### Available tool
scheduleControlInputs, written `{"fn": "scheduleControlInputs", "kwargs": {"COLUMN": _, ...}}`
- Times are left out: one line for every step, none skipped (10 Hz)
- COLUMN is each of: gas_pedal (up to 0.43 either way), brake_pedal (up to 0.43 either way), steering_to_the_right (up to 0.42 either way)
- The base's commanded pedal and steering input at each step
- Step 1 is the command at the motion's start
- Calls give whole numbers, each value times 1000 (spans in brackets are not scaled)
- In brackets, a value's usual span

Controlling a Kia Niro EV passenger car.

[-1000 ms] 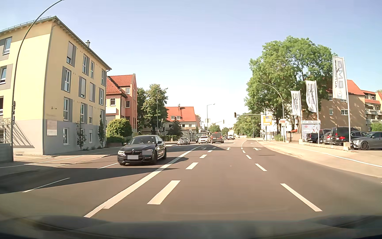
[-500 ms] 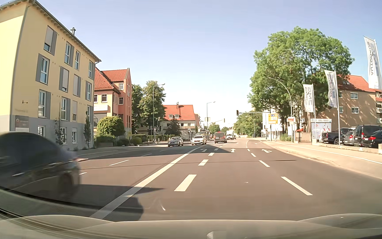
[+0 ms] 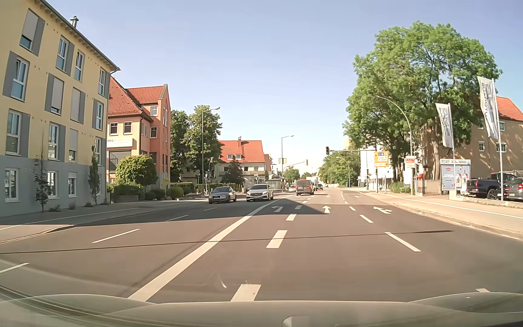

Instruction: Follow the waypoints while adhering to traffic rules and regulations

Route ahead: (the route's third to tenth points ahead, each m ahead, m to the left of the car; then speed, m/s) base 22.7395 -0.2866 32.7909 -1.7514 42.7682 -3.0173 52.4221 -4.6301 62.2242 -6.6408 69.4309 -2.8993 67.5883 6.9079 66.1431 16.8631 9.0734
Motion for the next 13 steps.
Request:
{"fn": "scheduleControlInputs", "kwargs": {"gas_pedal": 28, "brake_pedal": 0, "steering_to_the_right": 5}}
{"fn": "scheduleControlInputs", "kwargs": {"gas_pedal": 28, "brake_pedal": 0, "steering_to_the_right": 6}}
{"fn": "scheduleControlInputs", "kwargs": {"gas_pedal": 28, "brake_pedal": 0, "steering_to_the_right": 6}}
{"fn": "scheduleControlInputs", "kwargs": {"gas_pedal": 28, "brake_pedal": 0, "steering_to_the_right": 6}}
{"fn": "scheduleControlInputs", "kwargs": {"gas_pedal": 28, "brake_pedal": 0, "steering_to_the_right": 6}}
{"fn": "scheduleControlInputs", "kwargs": {"gas_pedal": 28, "brake_pedal": 0, "steering_to_the_right": 6}}
{"fn": "scheduleControlInputs", "kwargs": {"gas_pedal": 28, "brake_pedal": 0, "steering_to_the_right": 8}}
{"fn": "scheduleControlInputs", "kwargs": {"gas_pedal": 28, "brake_pedal": 0, "steering_to_the_right": 9}}
{"fn": "scheduleControlInputs", "kwargs": {"gas_pedal": 28, "brake_pedal": 0, "steering_to_the_right": 9}}
{"fn": "scheduleControlInputs", "kwargs": {"gas_pedal": 28, "brake_pedal": 0, "steering_to_the_right": 9}}
{"fn": "scheduleControlInputs", "kwargs": {"gas_pedal": 28, "brake_pedal": 0, "steering_to_the_right": 9}}
{"fn": "scheduleControlInputs", "kwargs": {"gas_pedal": 28, "brake_pedal": 0, "steering_to_the_right": 10}}
{"fn": "scheduleControlInputs", "kwargs": {"gas_pedal": 28, "brake_pedal": 0, "steering_to_the_right": 10}}
